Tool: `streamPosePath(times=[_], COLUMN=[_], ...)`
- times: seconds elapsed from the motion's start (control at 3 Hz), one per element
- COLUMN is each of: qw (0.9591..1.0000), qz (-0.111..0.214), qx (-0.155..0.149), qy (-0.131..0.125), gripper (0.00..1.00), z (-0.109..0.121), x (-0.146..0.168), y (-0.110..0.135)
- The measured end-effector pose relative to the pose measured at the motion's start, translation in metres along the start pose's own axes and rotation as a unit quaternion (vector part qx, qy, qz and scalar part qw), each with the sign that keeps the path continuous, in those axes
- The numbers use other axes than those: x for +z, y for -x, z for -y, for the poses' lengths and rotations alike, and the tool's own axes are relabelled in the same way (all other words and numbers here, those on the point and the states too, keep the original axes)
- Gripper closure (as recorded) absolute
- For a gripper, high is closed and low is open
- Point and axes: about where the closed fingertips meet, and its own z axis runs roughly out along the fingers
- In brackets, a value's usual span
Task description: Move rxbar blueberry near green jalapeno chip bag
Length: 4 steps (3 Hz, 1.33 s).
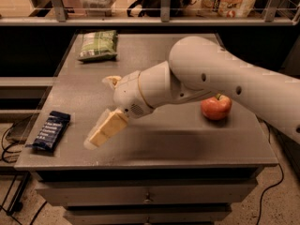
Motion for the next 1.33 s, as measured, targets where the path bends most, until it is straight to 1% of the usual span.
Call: streamPosePath(times=[0.33, 0.67, 1.0, 1.33], qw=[0.9995, 0.9978, 0.9977, 0.9973], qz=[0.03, 0.062, 0.063, 0.069], qx=[0.013, 0.024, 0.025, 0.026], qy=[-0.004, -0.002, -0.005, -0.004], gripper=[0.0, 0.0, 0.0, 0.0], z=[-0.006, -0.012, -0.013, -0.016], x=[0.013, 0.03, 0.034, 0.048], y=[0.004, 0.012, 0.014, 0.019])
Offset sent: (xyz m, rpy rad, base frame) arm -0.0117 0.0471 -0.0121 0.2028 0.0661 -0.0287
